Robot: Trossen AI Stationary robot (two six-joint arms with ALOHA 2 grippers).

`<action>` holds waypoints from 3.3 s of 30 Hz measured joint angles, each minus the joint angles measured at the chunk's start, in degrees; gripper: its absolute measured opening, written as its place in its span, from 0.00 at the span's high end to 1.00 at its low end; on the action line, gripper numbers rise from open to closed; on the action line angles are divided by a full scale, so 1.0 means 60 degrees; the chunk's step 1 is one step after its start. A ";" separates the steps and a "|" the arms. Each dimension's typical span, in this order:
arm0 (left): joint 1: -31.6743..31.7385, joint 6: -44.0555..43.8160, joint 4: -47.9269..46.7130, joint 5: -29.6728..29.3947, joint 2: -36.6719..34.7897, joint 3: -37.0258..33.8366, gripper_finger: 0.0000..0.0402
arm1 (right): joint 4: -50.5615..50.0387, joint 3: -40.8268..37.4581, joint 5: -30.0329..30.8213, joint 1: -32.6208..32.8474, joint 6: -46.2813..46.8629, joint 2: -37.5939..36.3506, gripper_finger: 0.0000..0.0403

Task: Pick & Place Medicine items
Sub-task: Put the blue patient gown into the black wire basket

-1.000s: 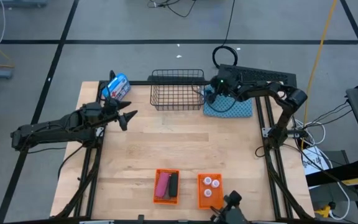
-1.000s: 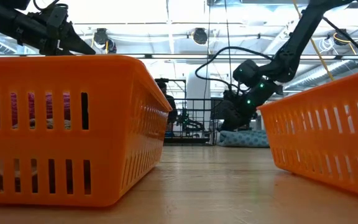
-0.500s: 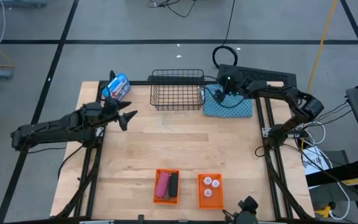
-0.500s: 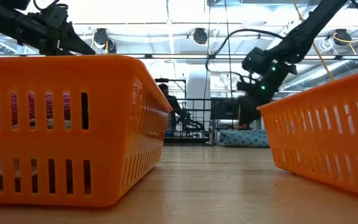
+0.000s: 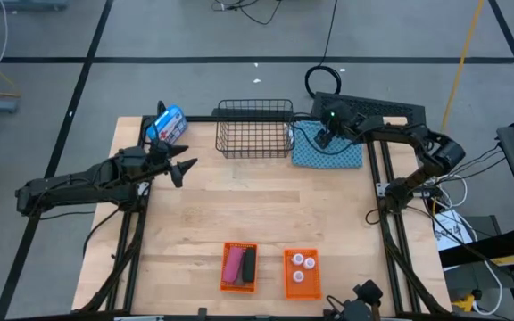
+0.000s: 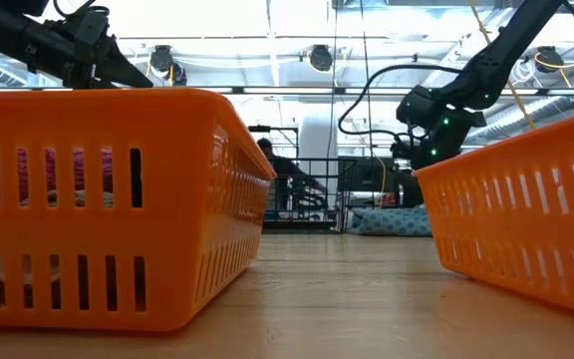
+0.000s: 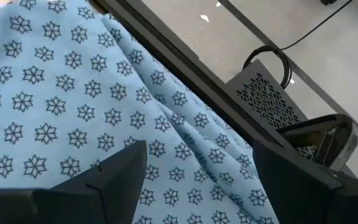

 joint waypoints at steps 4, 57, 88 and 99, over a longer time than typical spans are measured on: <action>0.0000 -0.0011 -0.0013 0.0000 0.0003 0.0000 0.25 | 0.0052 -0.0030 -0.0022 -0.0047 0.0027 0.0087 0.30; 0.0000 0.0219 -0.0032 -0.0004 0.0004 0.0000 0.25 | -0.4123 0.0760 -0.0800 0.2641 -0.3064 -0.0243 0.30; -0.0003 -0.0065 0.0024 -0.0001 0.0402 0.0004 0.25 | -0.2948 0.0921 -0.2387 0.1401 -0.2387 0.2736 0.36; -0.0004 -0.0220 0.0081 0.0000 0.0836 0.0004 0.25 | -0.3196 0.0913 -0.2329 0.1246 -0.2305 0.2699 0.72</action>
